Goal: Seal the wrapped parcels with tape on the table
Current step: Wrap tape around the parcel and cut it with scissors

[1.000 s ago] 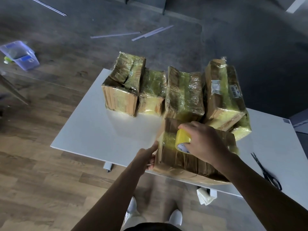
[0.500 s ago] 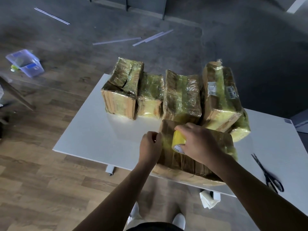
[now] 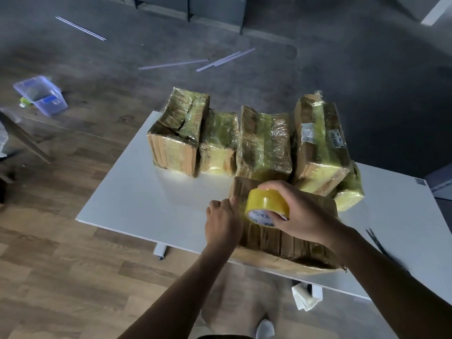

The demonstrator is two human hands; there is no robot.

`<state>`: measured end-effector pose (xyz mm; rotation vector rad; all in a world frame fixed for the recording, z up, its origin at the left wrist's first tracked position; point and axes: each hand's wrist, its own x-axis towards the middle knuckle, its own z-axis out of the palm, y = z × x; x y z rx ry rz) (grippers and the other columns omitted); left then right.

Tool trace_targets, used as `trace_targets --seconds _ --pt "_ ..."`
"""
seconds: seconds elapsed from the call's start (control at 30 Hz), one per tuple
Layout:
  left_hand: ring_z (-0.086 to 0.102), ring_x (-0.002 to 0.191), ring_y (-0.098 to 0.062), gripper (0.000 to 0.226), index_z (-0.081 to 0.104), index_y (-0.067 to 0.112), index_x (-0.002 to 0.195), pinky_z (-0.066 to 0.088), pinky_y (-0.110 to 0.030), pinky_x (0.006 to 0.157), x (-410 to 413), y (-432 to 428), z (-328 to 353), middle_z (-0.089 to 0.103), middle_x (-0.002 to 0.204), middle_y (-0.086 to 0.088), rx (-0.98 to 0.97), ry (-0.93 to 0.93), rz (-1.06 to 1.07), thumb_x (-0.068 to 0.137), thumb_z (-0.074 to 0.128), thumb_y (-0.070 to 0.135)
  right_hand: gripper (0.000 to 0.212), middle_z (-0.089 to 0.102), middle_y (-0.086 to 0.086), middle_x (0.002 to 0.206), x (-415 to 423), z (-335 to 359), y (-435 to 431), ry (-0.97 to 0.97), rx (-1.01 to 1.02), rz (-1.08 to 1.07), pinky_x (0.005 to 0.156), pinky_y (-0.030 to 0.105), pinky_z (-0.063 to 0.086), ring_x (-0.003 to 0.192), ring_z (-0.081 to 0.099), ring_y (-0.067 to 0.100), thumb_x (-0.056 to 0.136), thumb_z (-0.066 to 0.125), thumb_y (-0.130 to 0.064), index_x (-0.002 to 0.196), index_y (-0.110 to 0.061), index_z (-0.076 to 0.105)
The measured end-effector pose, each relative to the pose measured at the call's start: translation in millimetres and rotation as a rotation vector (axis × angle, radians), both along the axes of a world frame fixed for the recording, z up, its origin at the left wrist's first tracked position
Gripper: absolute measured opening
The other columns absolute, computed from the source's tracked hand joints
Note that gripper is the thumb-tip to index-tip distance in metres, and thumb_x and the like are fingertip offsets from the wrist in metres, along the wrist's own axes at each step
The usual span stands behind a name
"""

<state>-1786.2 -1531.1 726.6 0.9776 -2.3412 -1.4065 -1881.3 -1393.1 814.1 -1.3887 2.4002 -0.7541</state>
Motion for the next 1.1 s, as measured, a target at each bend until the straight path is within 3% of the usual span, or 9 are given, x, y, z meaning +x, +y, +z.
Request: trace_targets --seconds 0.07,0.17,0.27,0.37,0.5,0.63,0.8,1.0,1.1 --pt "0.047 0.108 -0.029 0.046 0.059 0.01 0.117 0.042 -0.042 0.085 -1.2 -1.2 -0.3 0.055 0.111 -0.012 -0.069 -0.131 -0.011 0.104 0.024 0.036 0.066 0.036 -0.041 0.128 -0.9 -9.2 11.2 -0.088 -0.071 -0.004 0.087 0.004 0.038 0.118 0.042 -0.01 0.084 0.07 -0.011 0.129 -0.048 0.038" --pt "0.05 0.109 -0.027 0.052 0.062 0.016 0.113 0.044 -0.041 0.086 -0.6 -2.3 -1.1 0.055 0.114 -0.01 -0.09 -0.185 -0.024 0.102 0.022 0.046 0.073 0.037 -0.036 0.134 -4.5 -15.1 12.5 -0.098 -0.09 0.063 0.091 0.007 0.038 0.122 0.041 -0.01 0.083 0.07 -0.006 0.134 -0.048 0.037" --pt "0.054 0.104 -0.028 0.05 0.064 0.016 0.111 0.048 -0.042 0.086 0.8 -4.5 1.9 0.056 0.113 -0.009 -0.141 -0.24 -0.033 0.102 0.025 0.045 0.07 0.052 -0.011 0.121 -22.6 -5.7 22.3 0.101 0.039 0.149 0.08 0.012 0.04 0.105 0.053 0.007 0.081 0.071 -0.012 0.139 -0.04 0.043" --pt "0.057 0.098 -0.025 0.052 0.064 0.016 0.11 0.051 -0.044 0.086 -1.9 -2.7 6.2 0.057 0.111 -0.007 -0.182 -0.268 -0.028 0.102 0.023 0.048 0.063 0.055 -0.003 0.111 -39.6 15.5 51.3 0.274 0.248 0.132 0.07 0.024 0.047 0.09 0.059 0.017 0.084 0.067 -0.033 0.14 -0.042 0.041" --pt "0.059 0.098 -0.027 0.044 0.058 0.013 0.115 0.051 -0.041 0.086 -5.7 6.1 15.5 0.061 0.112 -0.008 -0.268 -0.319 0.0 0.103 0.026 0.04 0.062 0.055 -0.002 0.115 -35.0 15.6 60.6 0.422 0.37 0.153 0.061 0.022 0.039 0.084 0.061 0.017 0.088 0.06 -0.043 0.143 -0.045 0.031" --pt "0.06 0.091 -0.025 0.024 0.054 0.007 0.113 0.052 -0.034 0.077 -15.2 18.0 19.0 0.062 0.107 -0.008 -0.392 -0.388 -0.027 0.101 0.035 0.018 0.062 0.053 -0.002 0.114 -34.6 7.9 62.1 0.351 0.304 0.133 0.062 0.023 0.042 0.082 0.058 0.015 0.088 0.06 -0.037 0.144 -0.042 0.031" --pt "0.048 0.101 -0.027 0.031 0.04 0.006 0.129 0.045 -0.033 0.075 -10.4 34.6 19.3 0.044 0.118 -0.013 -0.513 -0.455 -0.063 0.101 0.029 0.01 0.059 0.036 -0.011 0.099 -32.3 2.7 62.2 0.215 0.191 0.134 0.063 0.026 0.04 0.076 0.047 0.01 0.089 0.059 -0.037 0.143 -0.041 0.036" --pt "0.048 0.114 -0.026 0.051 0.039 0.012 0.131 0.043 -0.037 0.085 -11.7 28.2 22.5 0.048 0.126 -0.011 -0.274 -0.388 0.02 0.097 0.039 0.049 0.047 0.05 -0.011 0.113 -35.2 -11.1 73.6 0.052 -0.1 0.094 0.072 0.034 0.051 0.096 0.057 0.013 0.081 0.064 -0.036 0.125 -0.035 0.046" --pt "0.047 0.114 -0.025 0.055 0.039 0.011 0.131 0.042 -0.037 0.086 -12.8 28.1 19.0 0.048 0.127 -0.01 -0.291 -0.406 0.026 0.096 0.04 0.053 0.045 0.052 -0.014 0.115 -35.5 -17.4 79.7 0.041 -0.146 0.129 0.074 0.03 0.052 0.1 0.058 0.011 0.082 0.065 -0.034 0.124 -0.033 0.049"
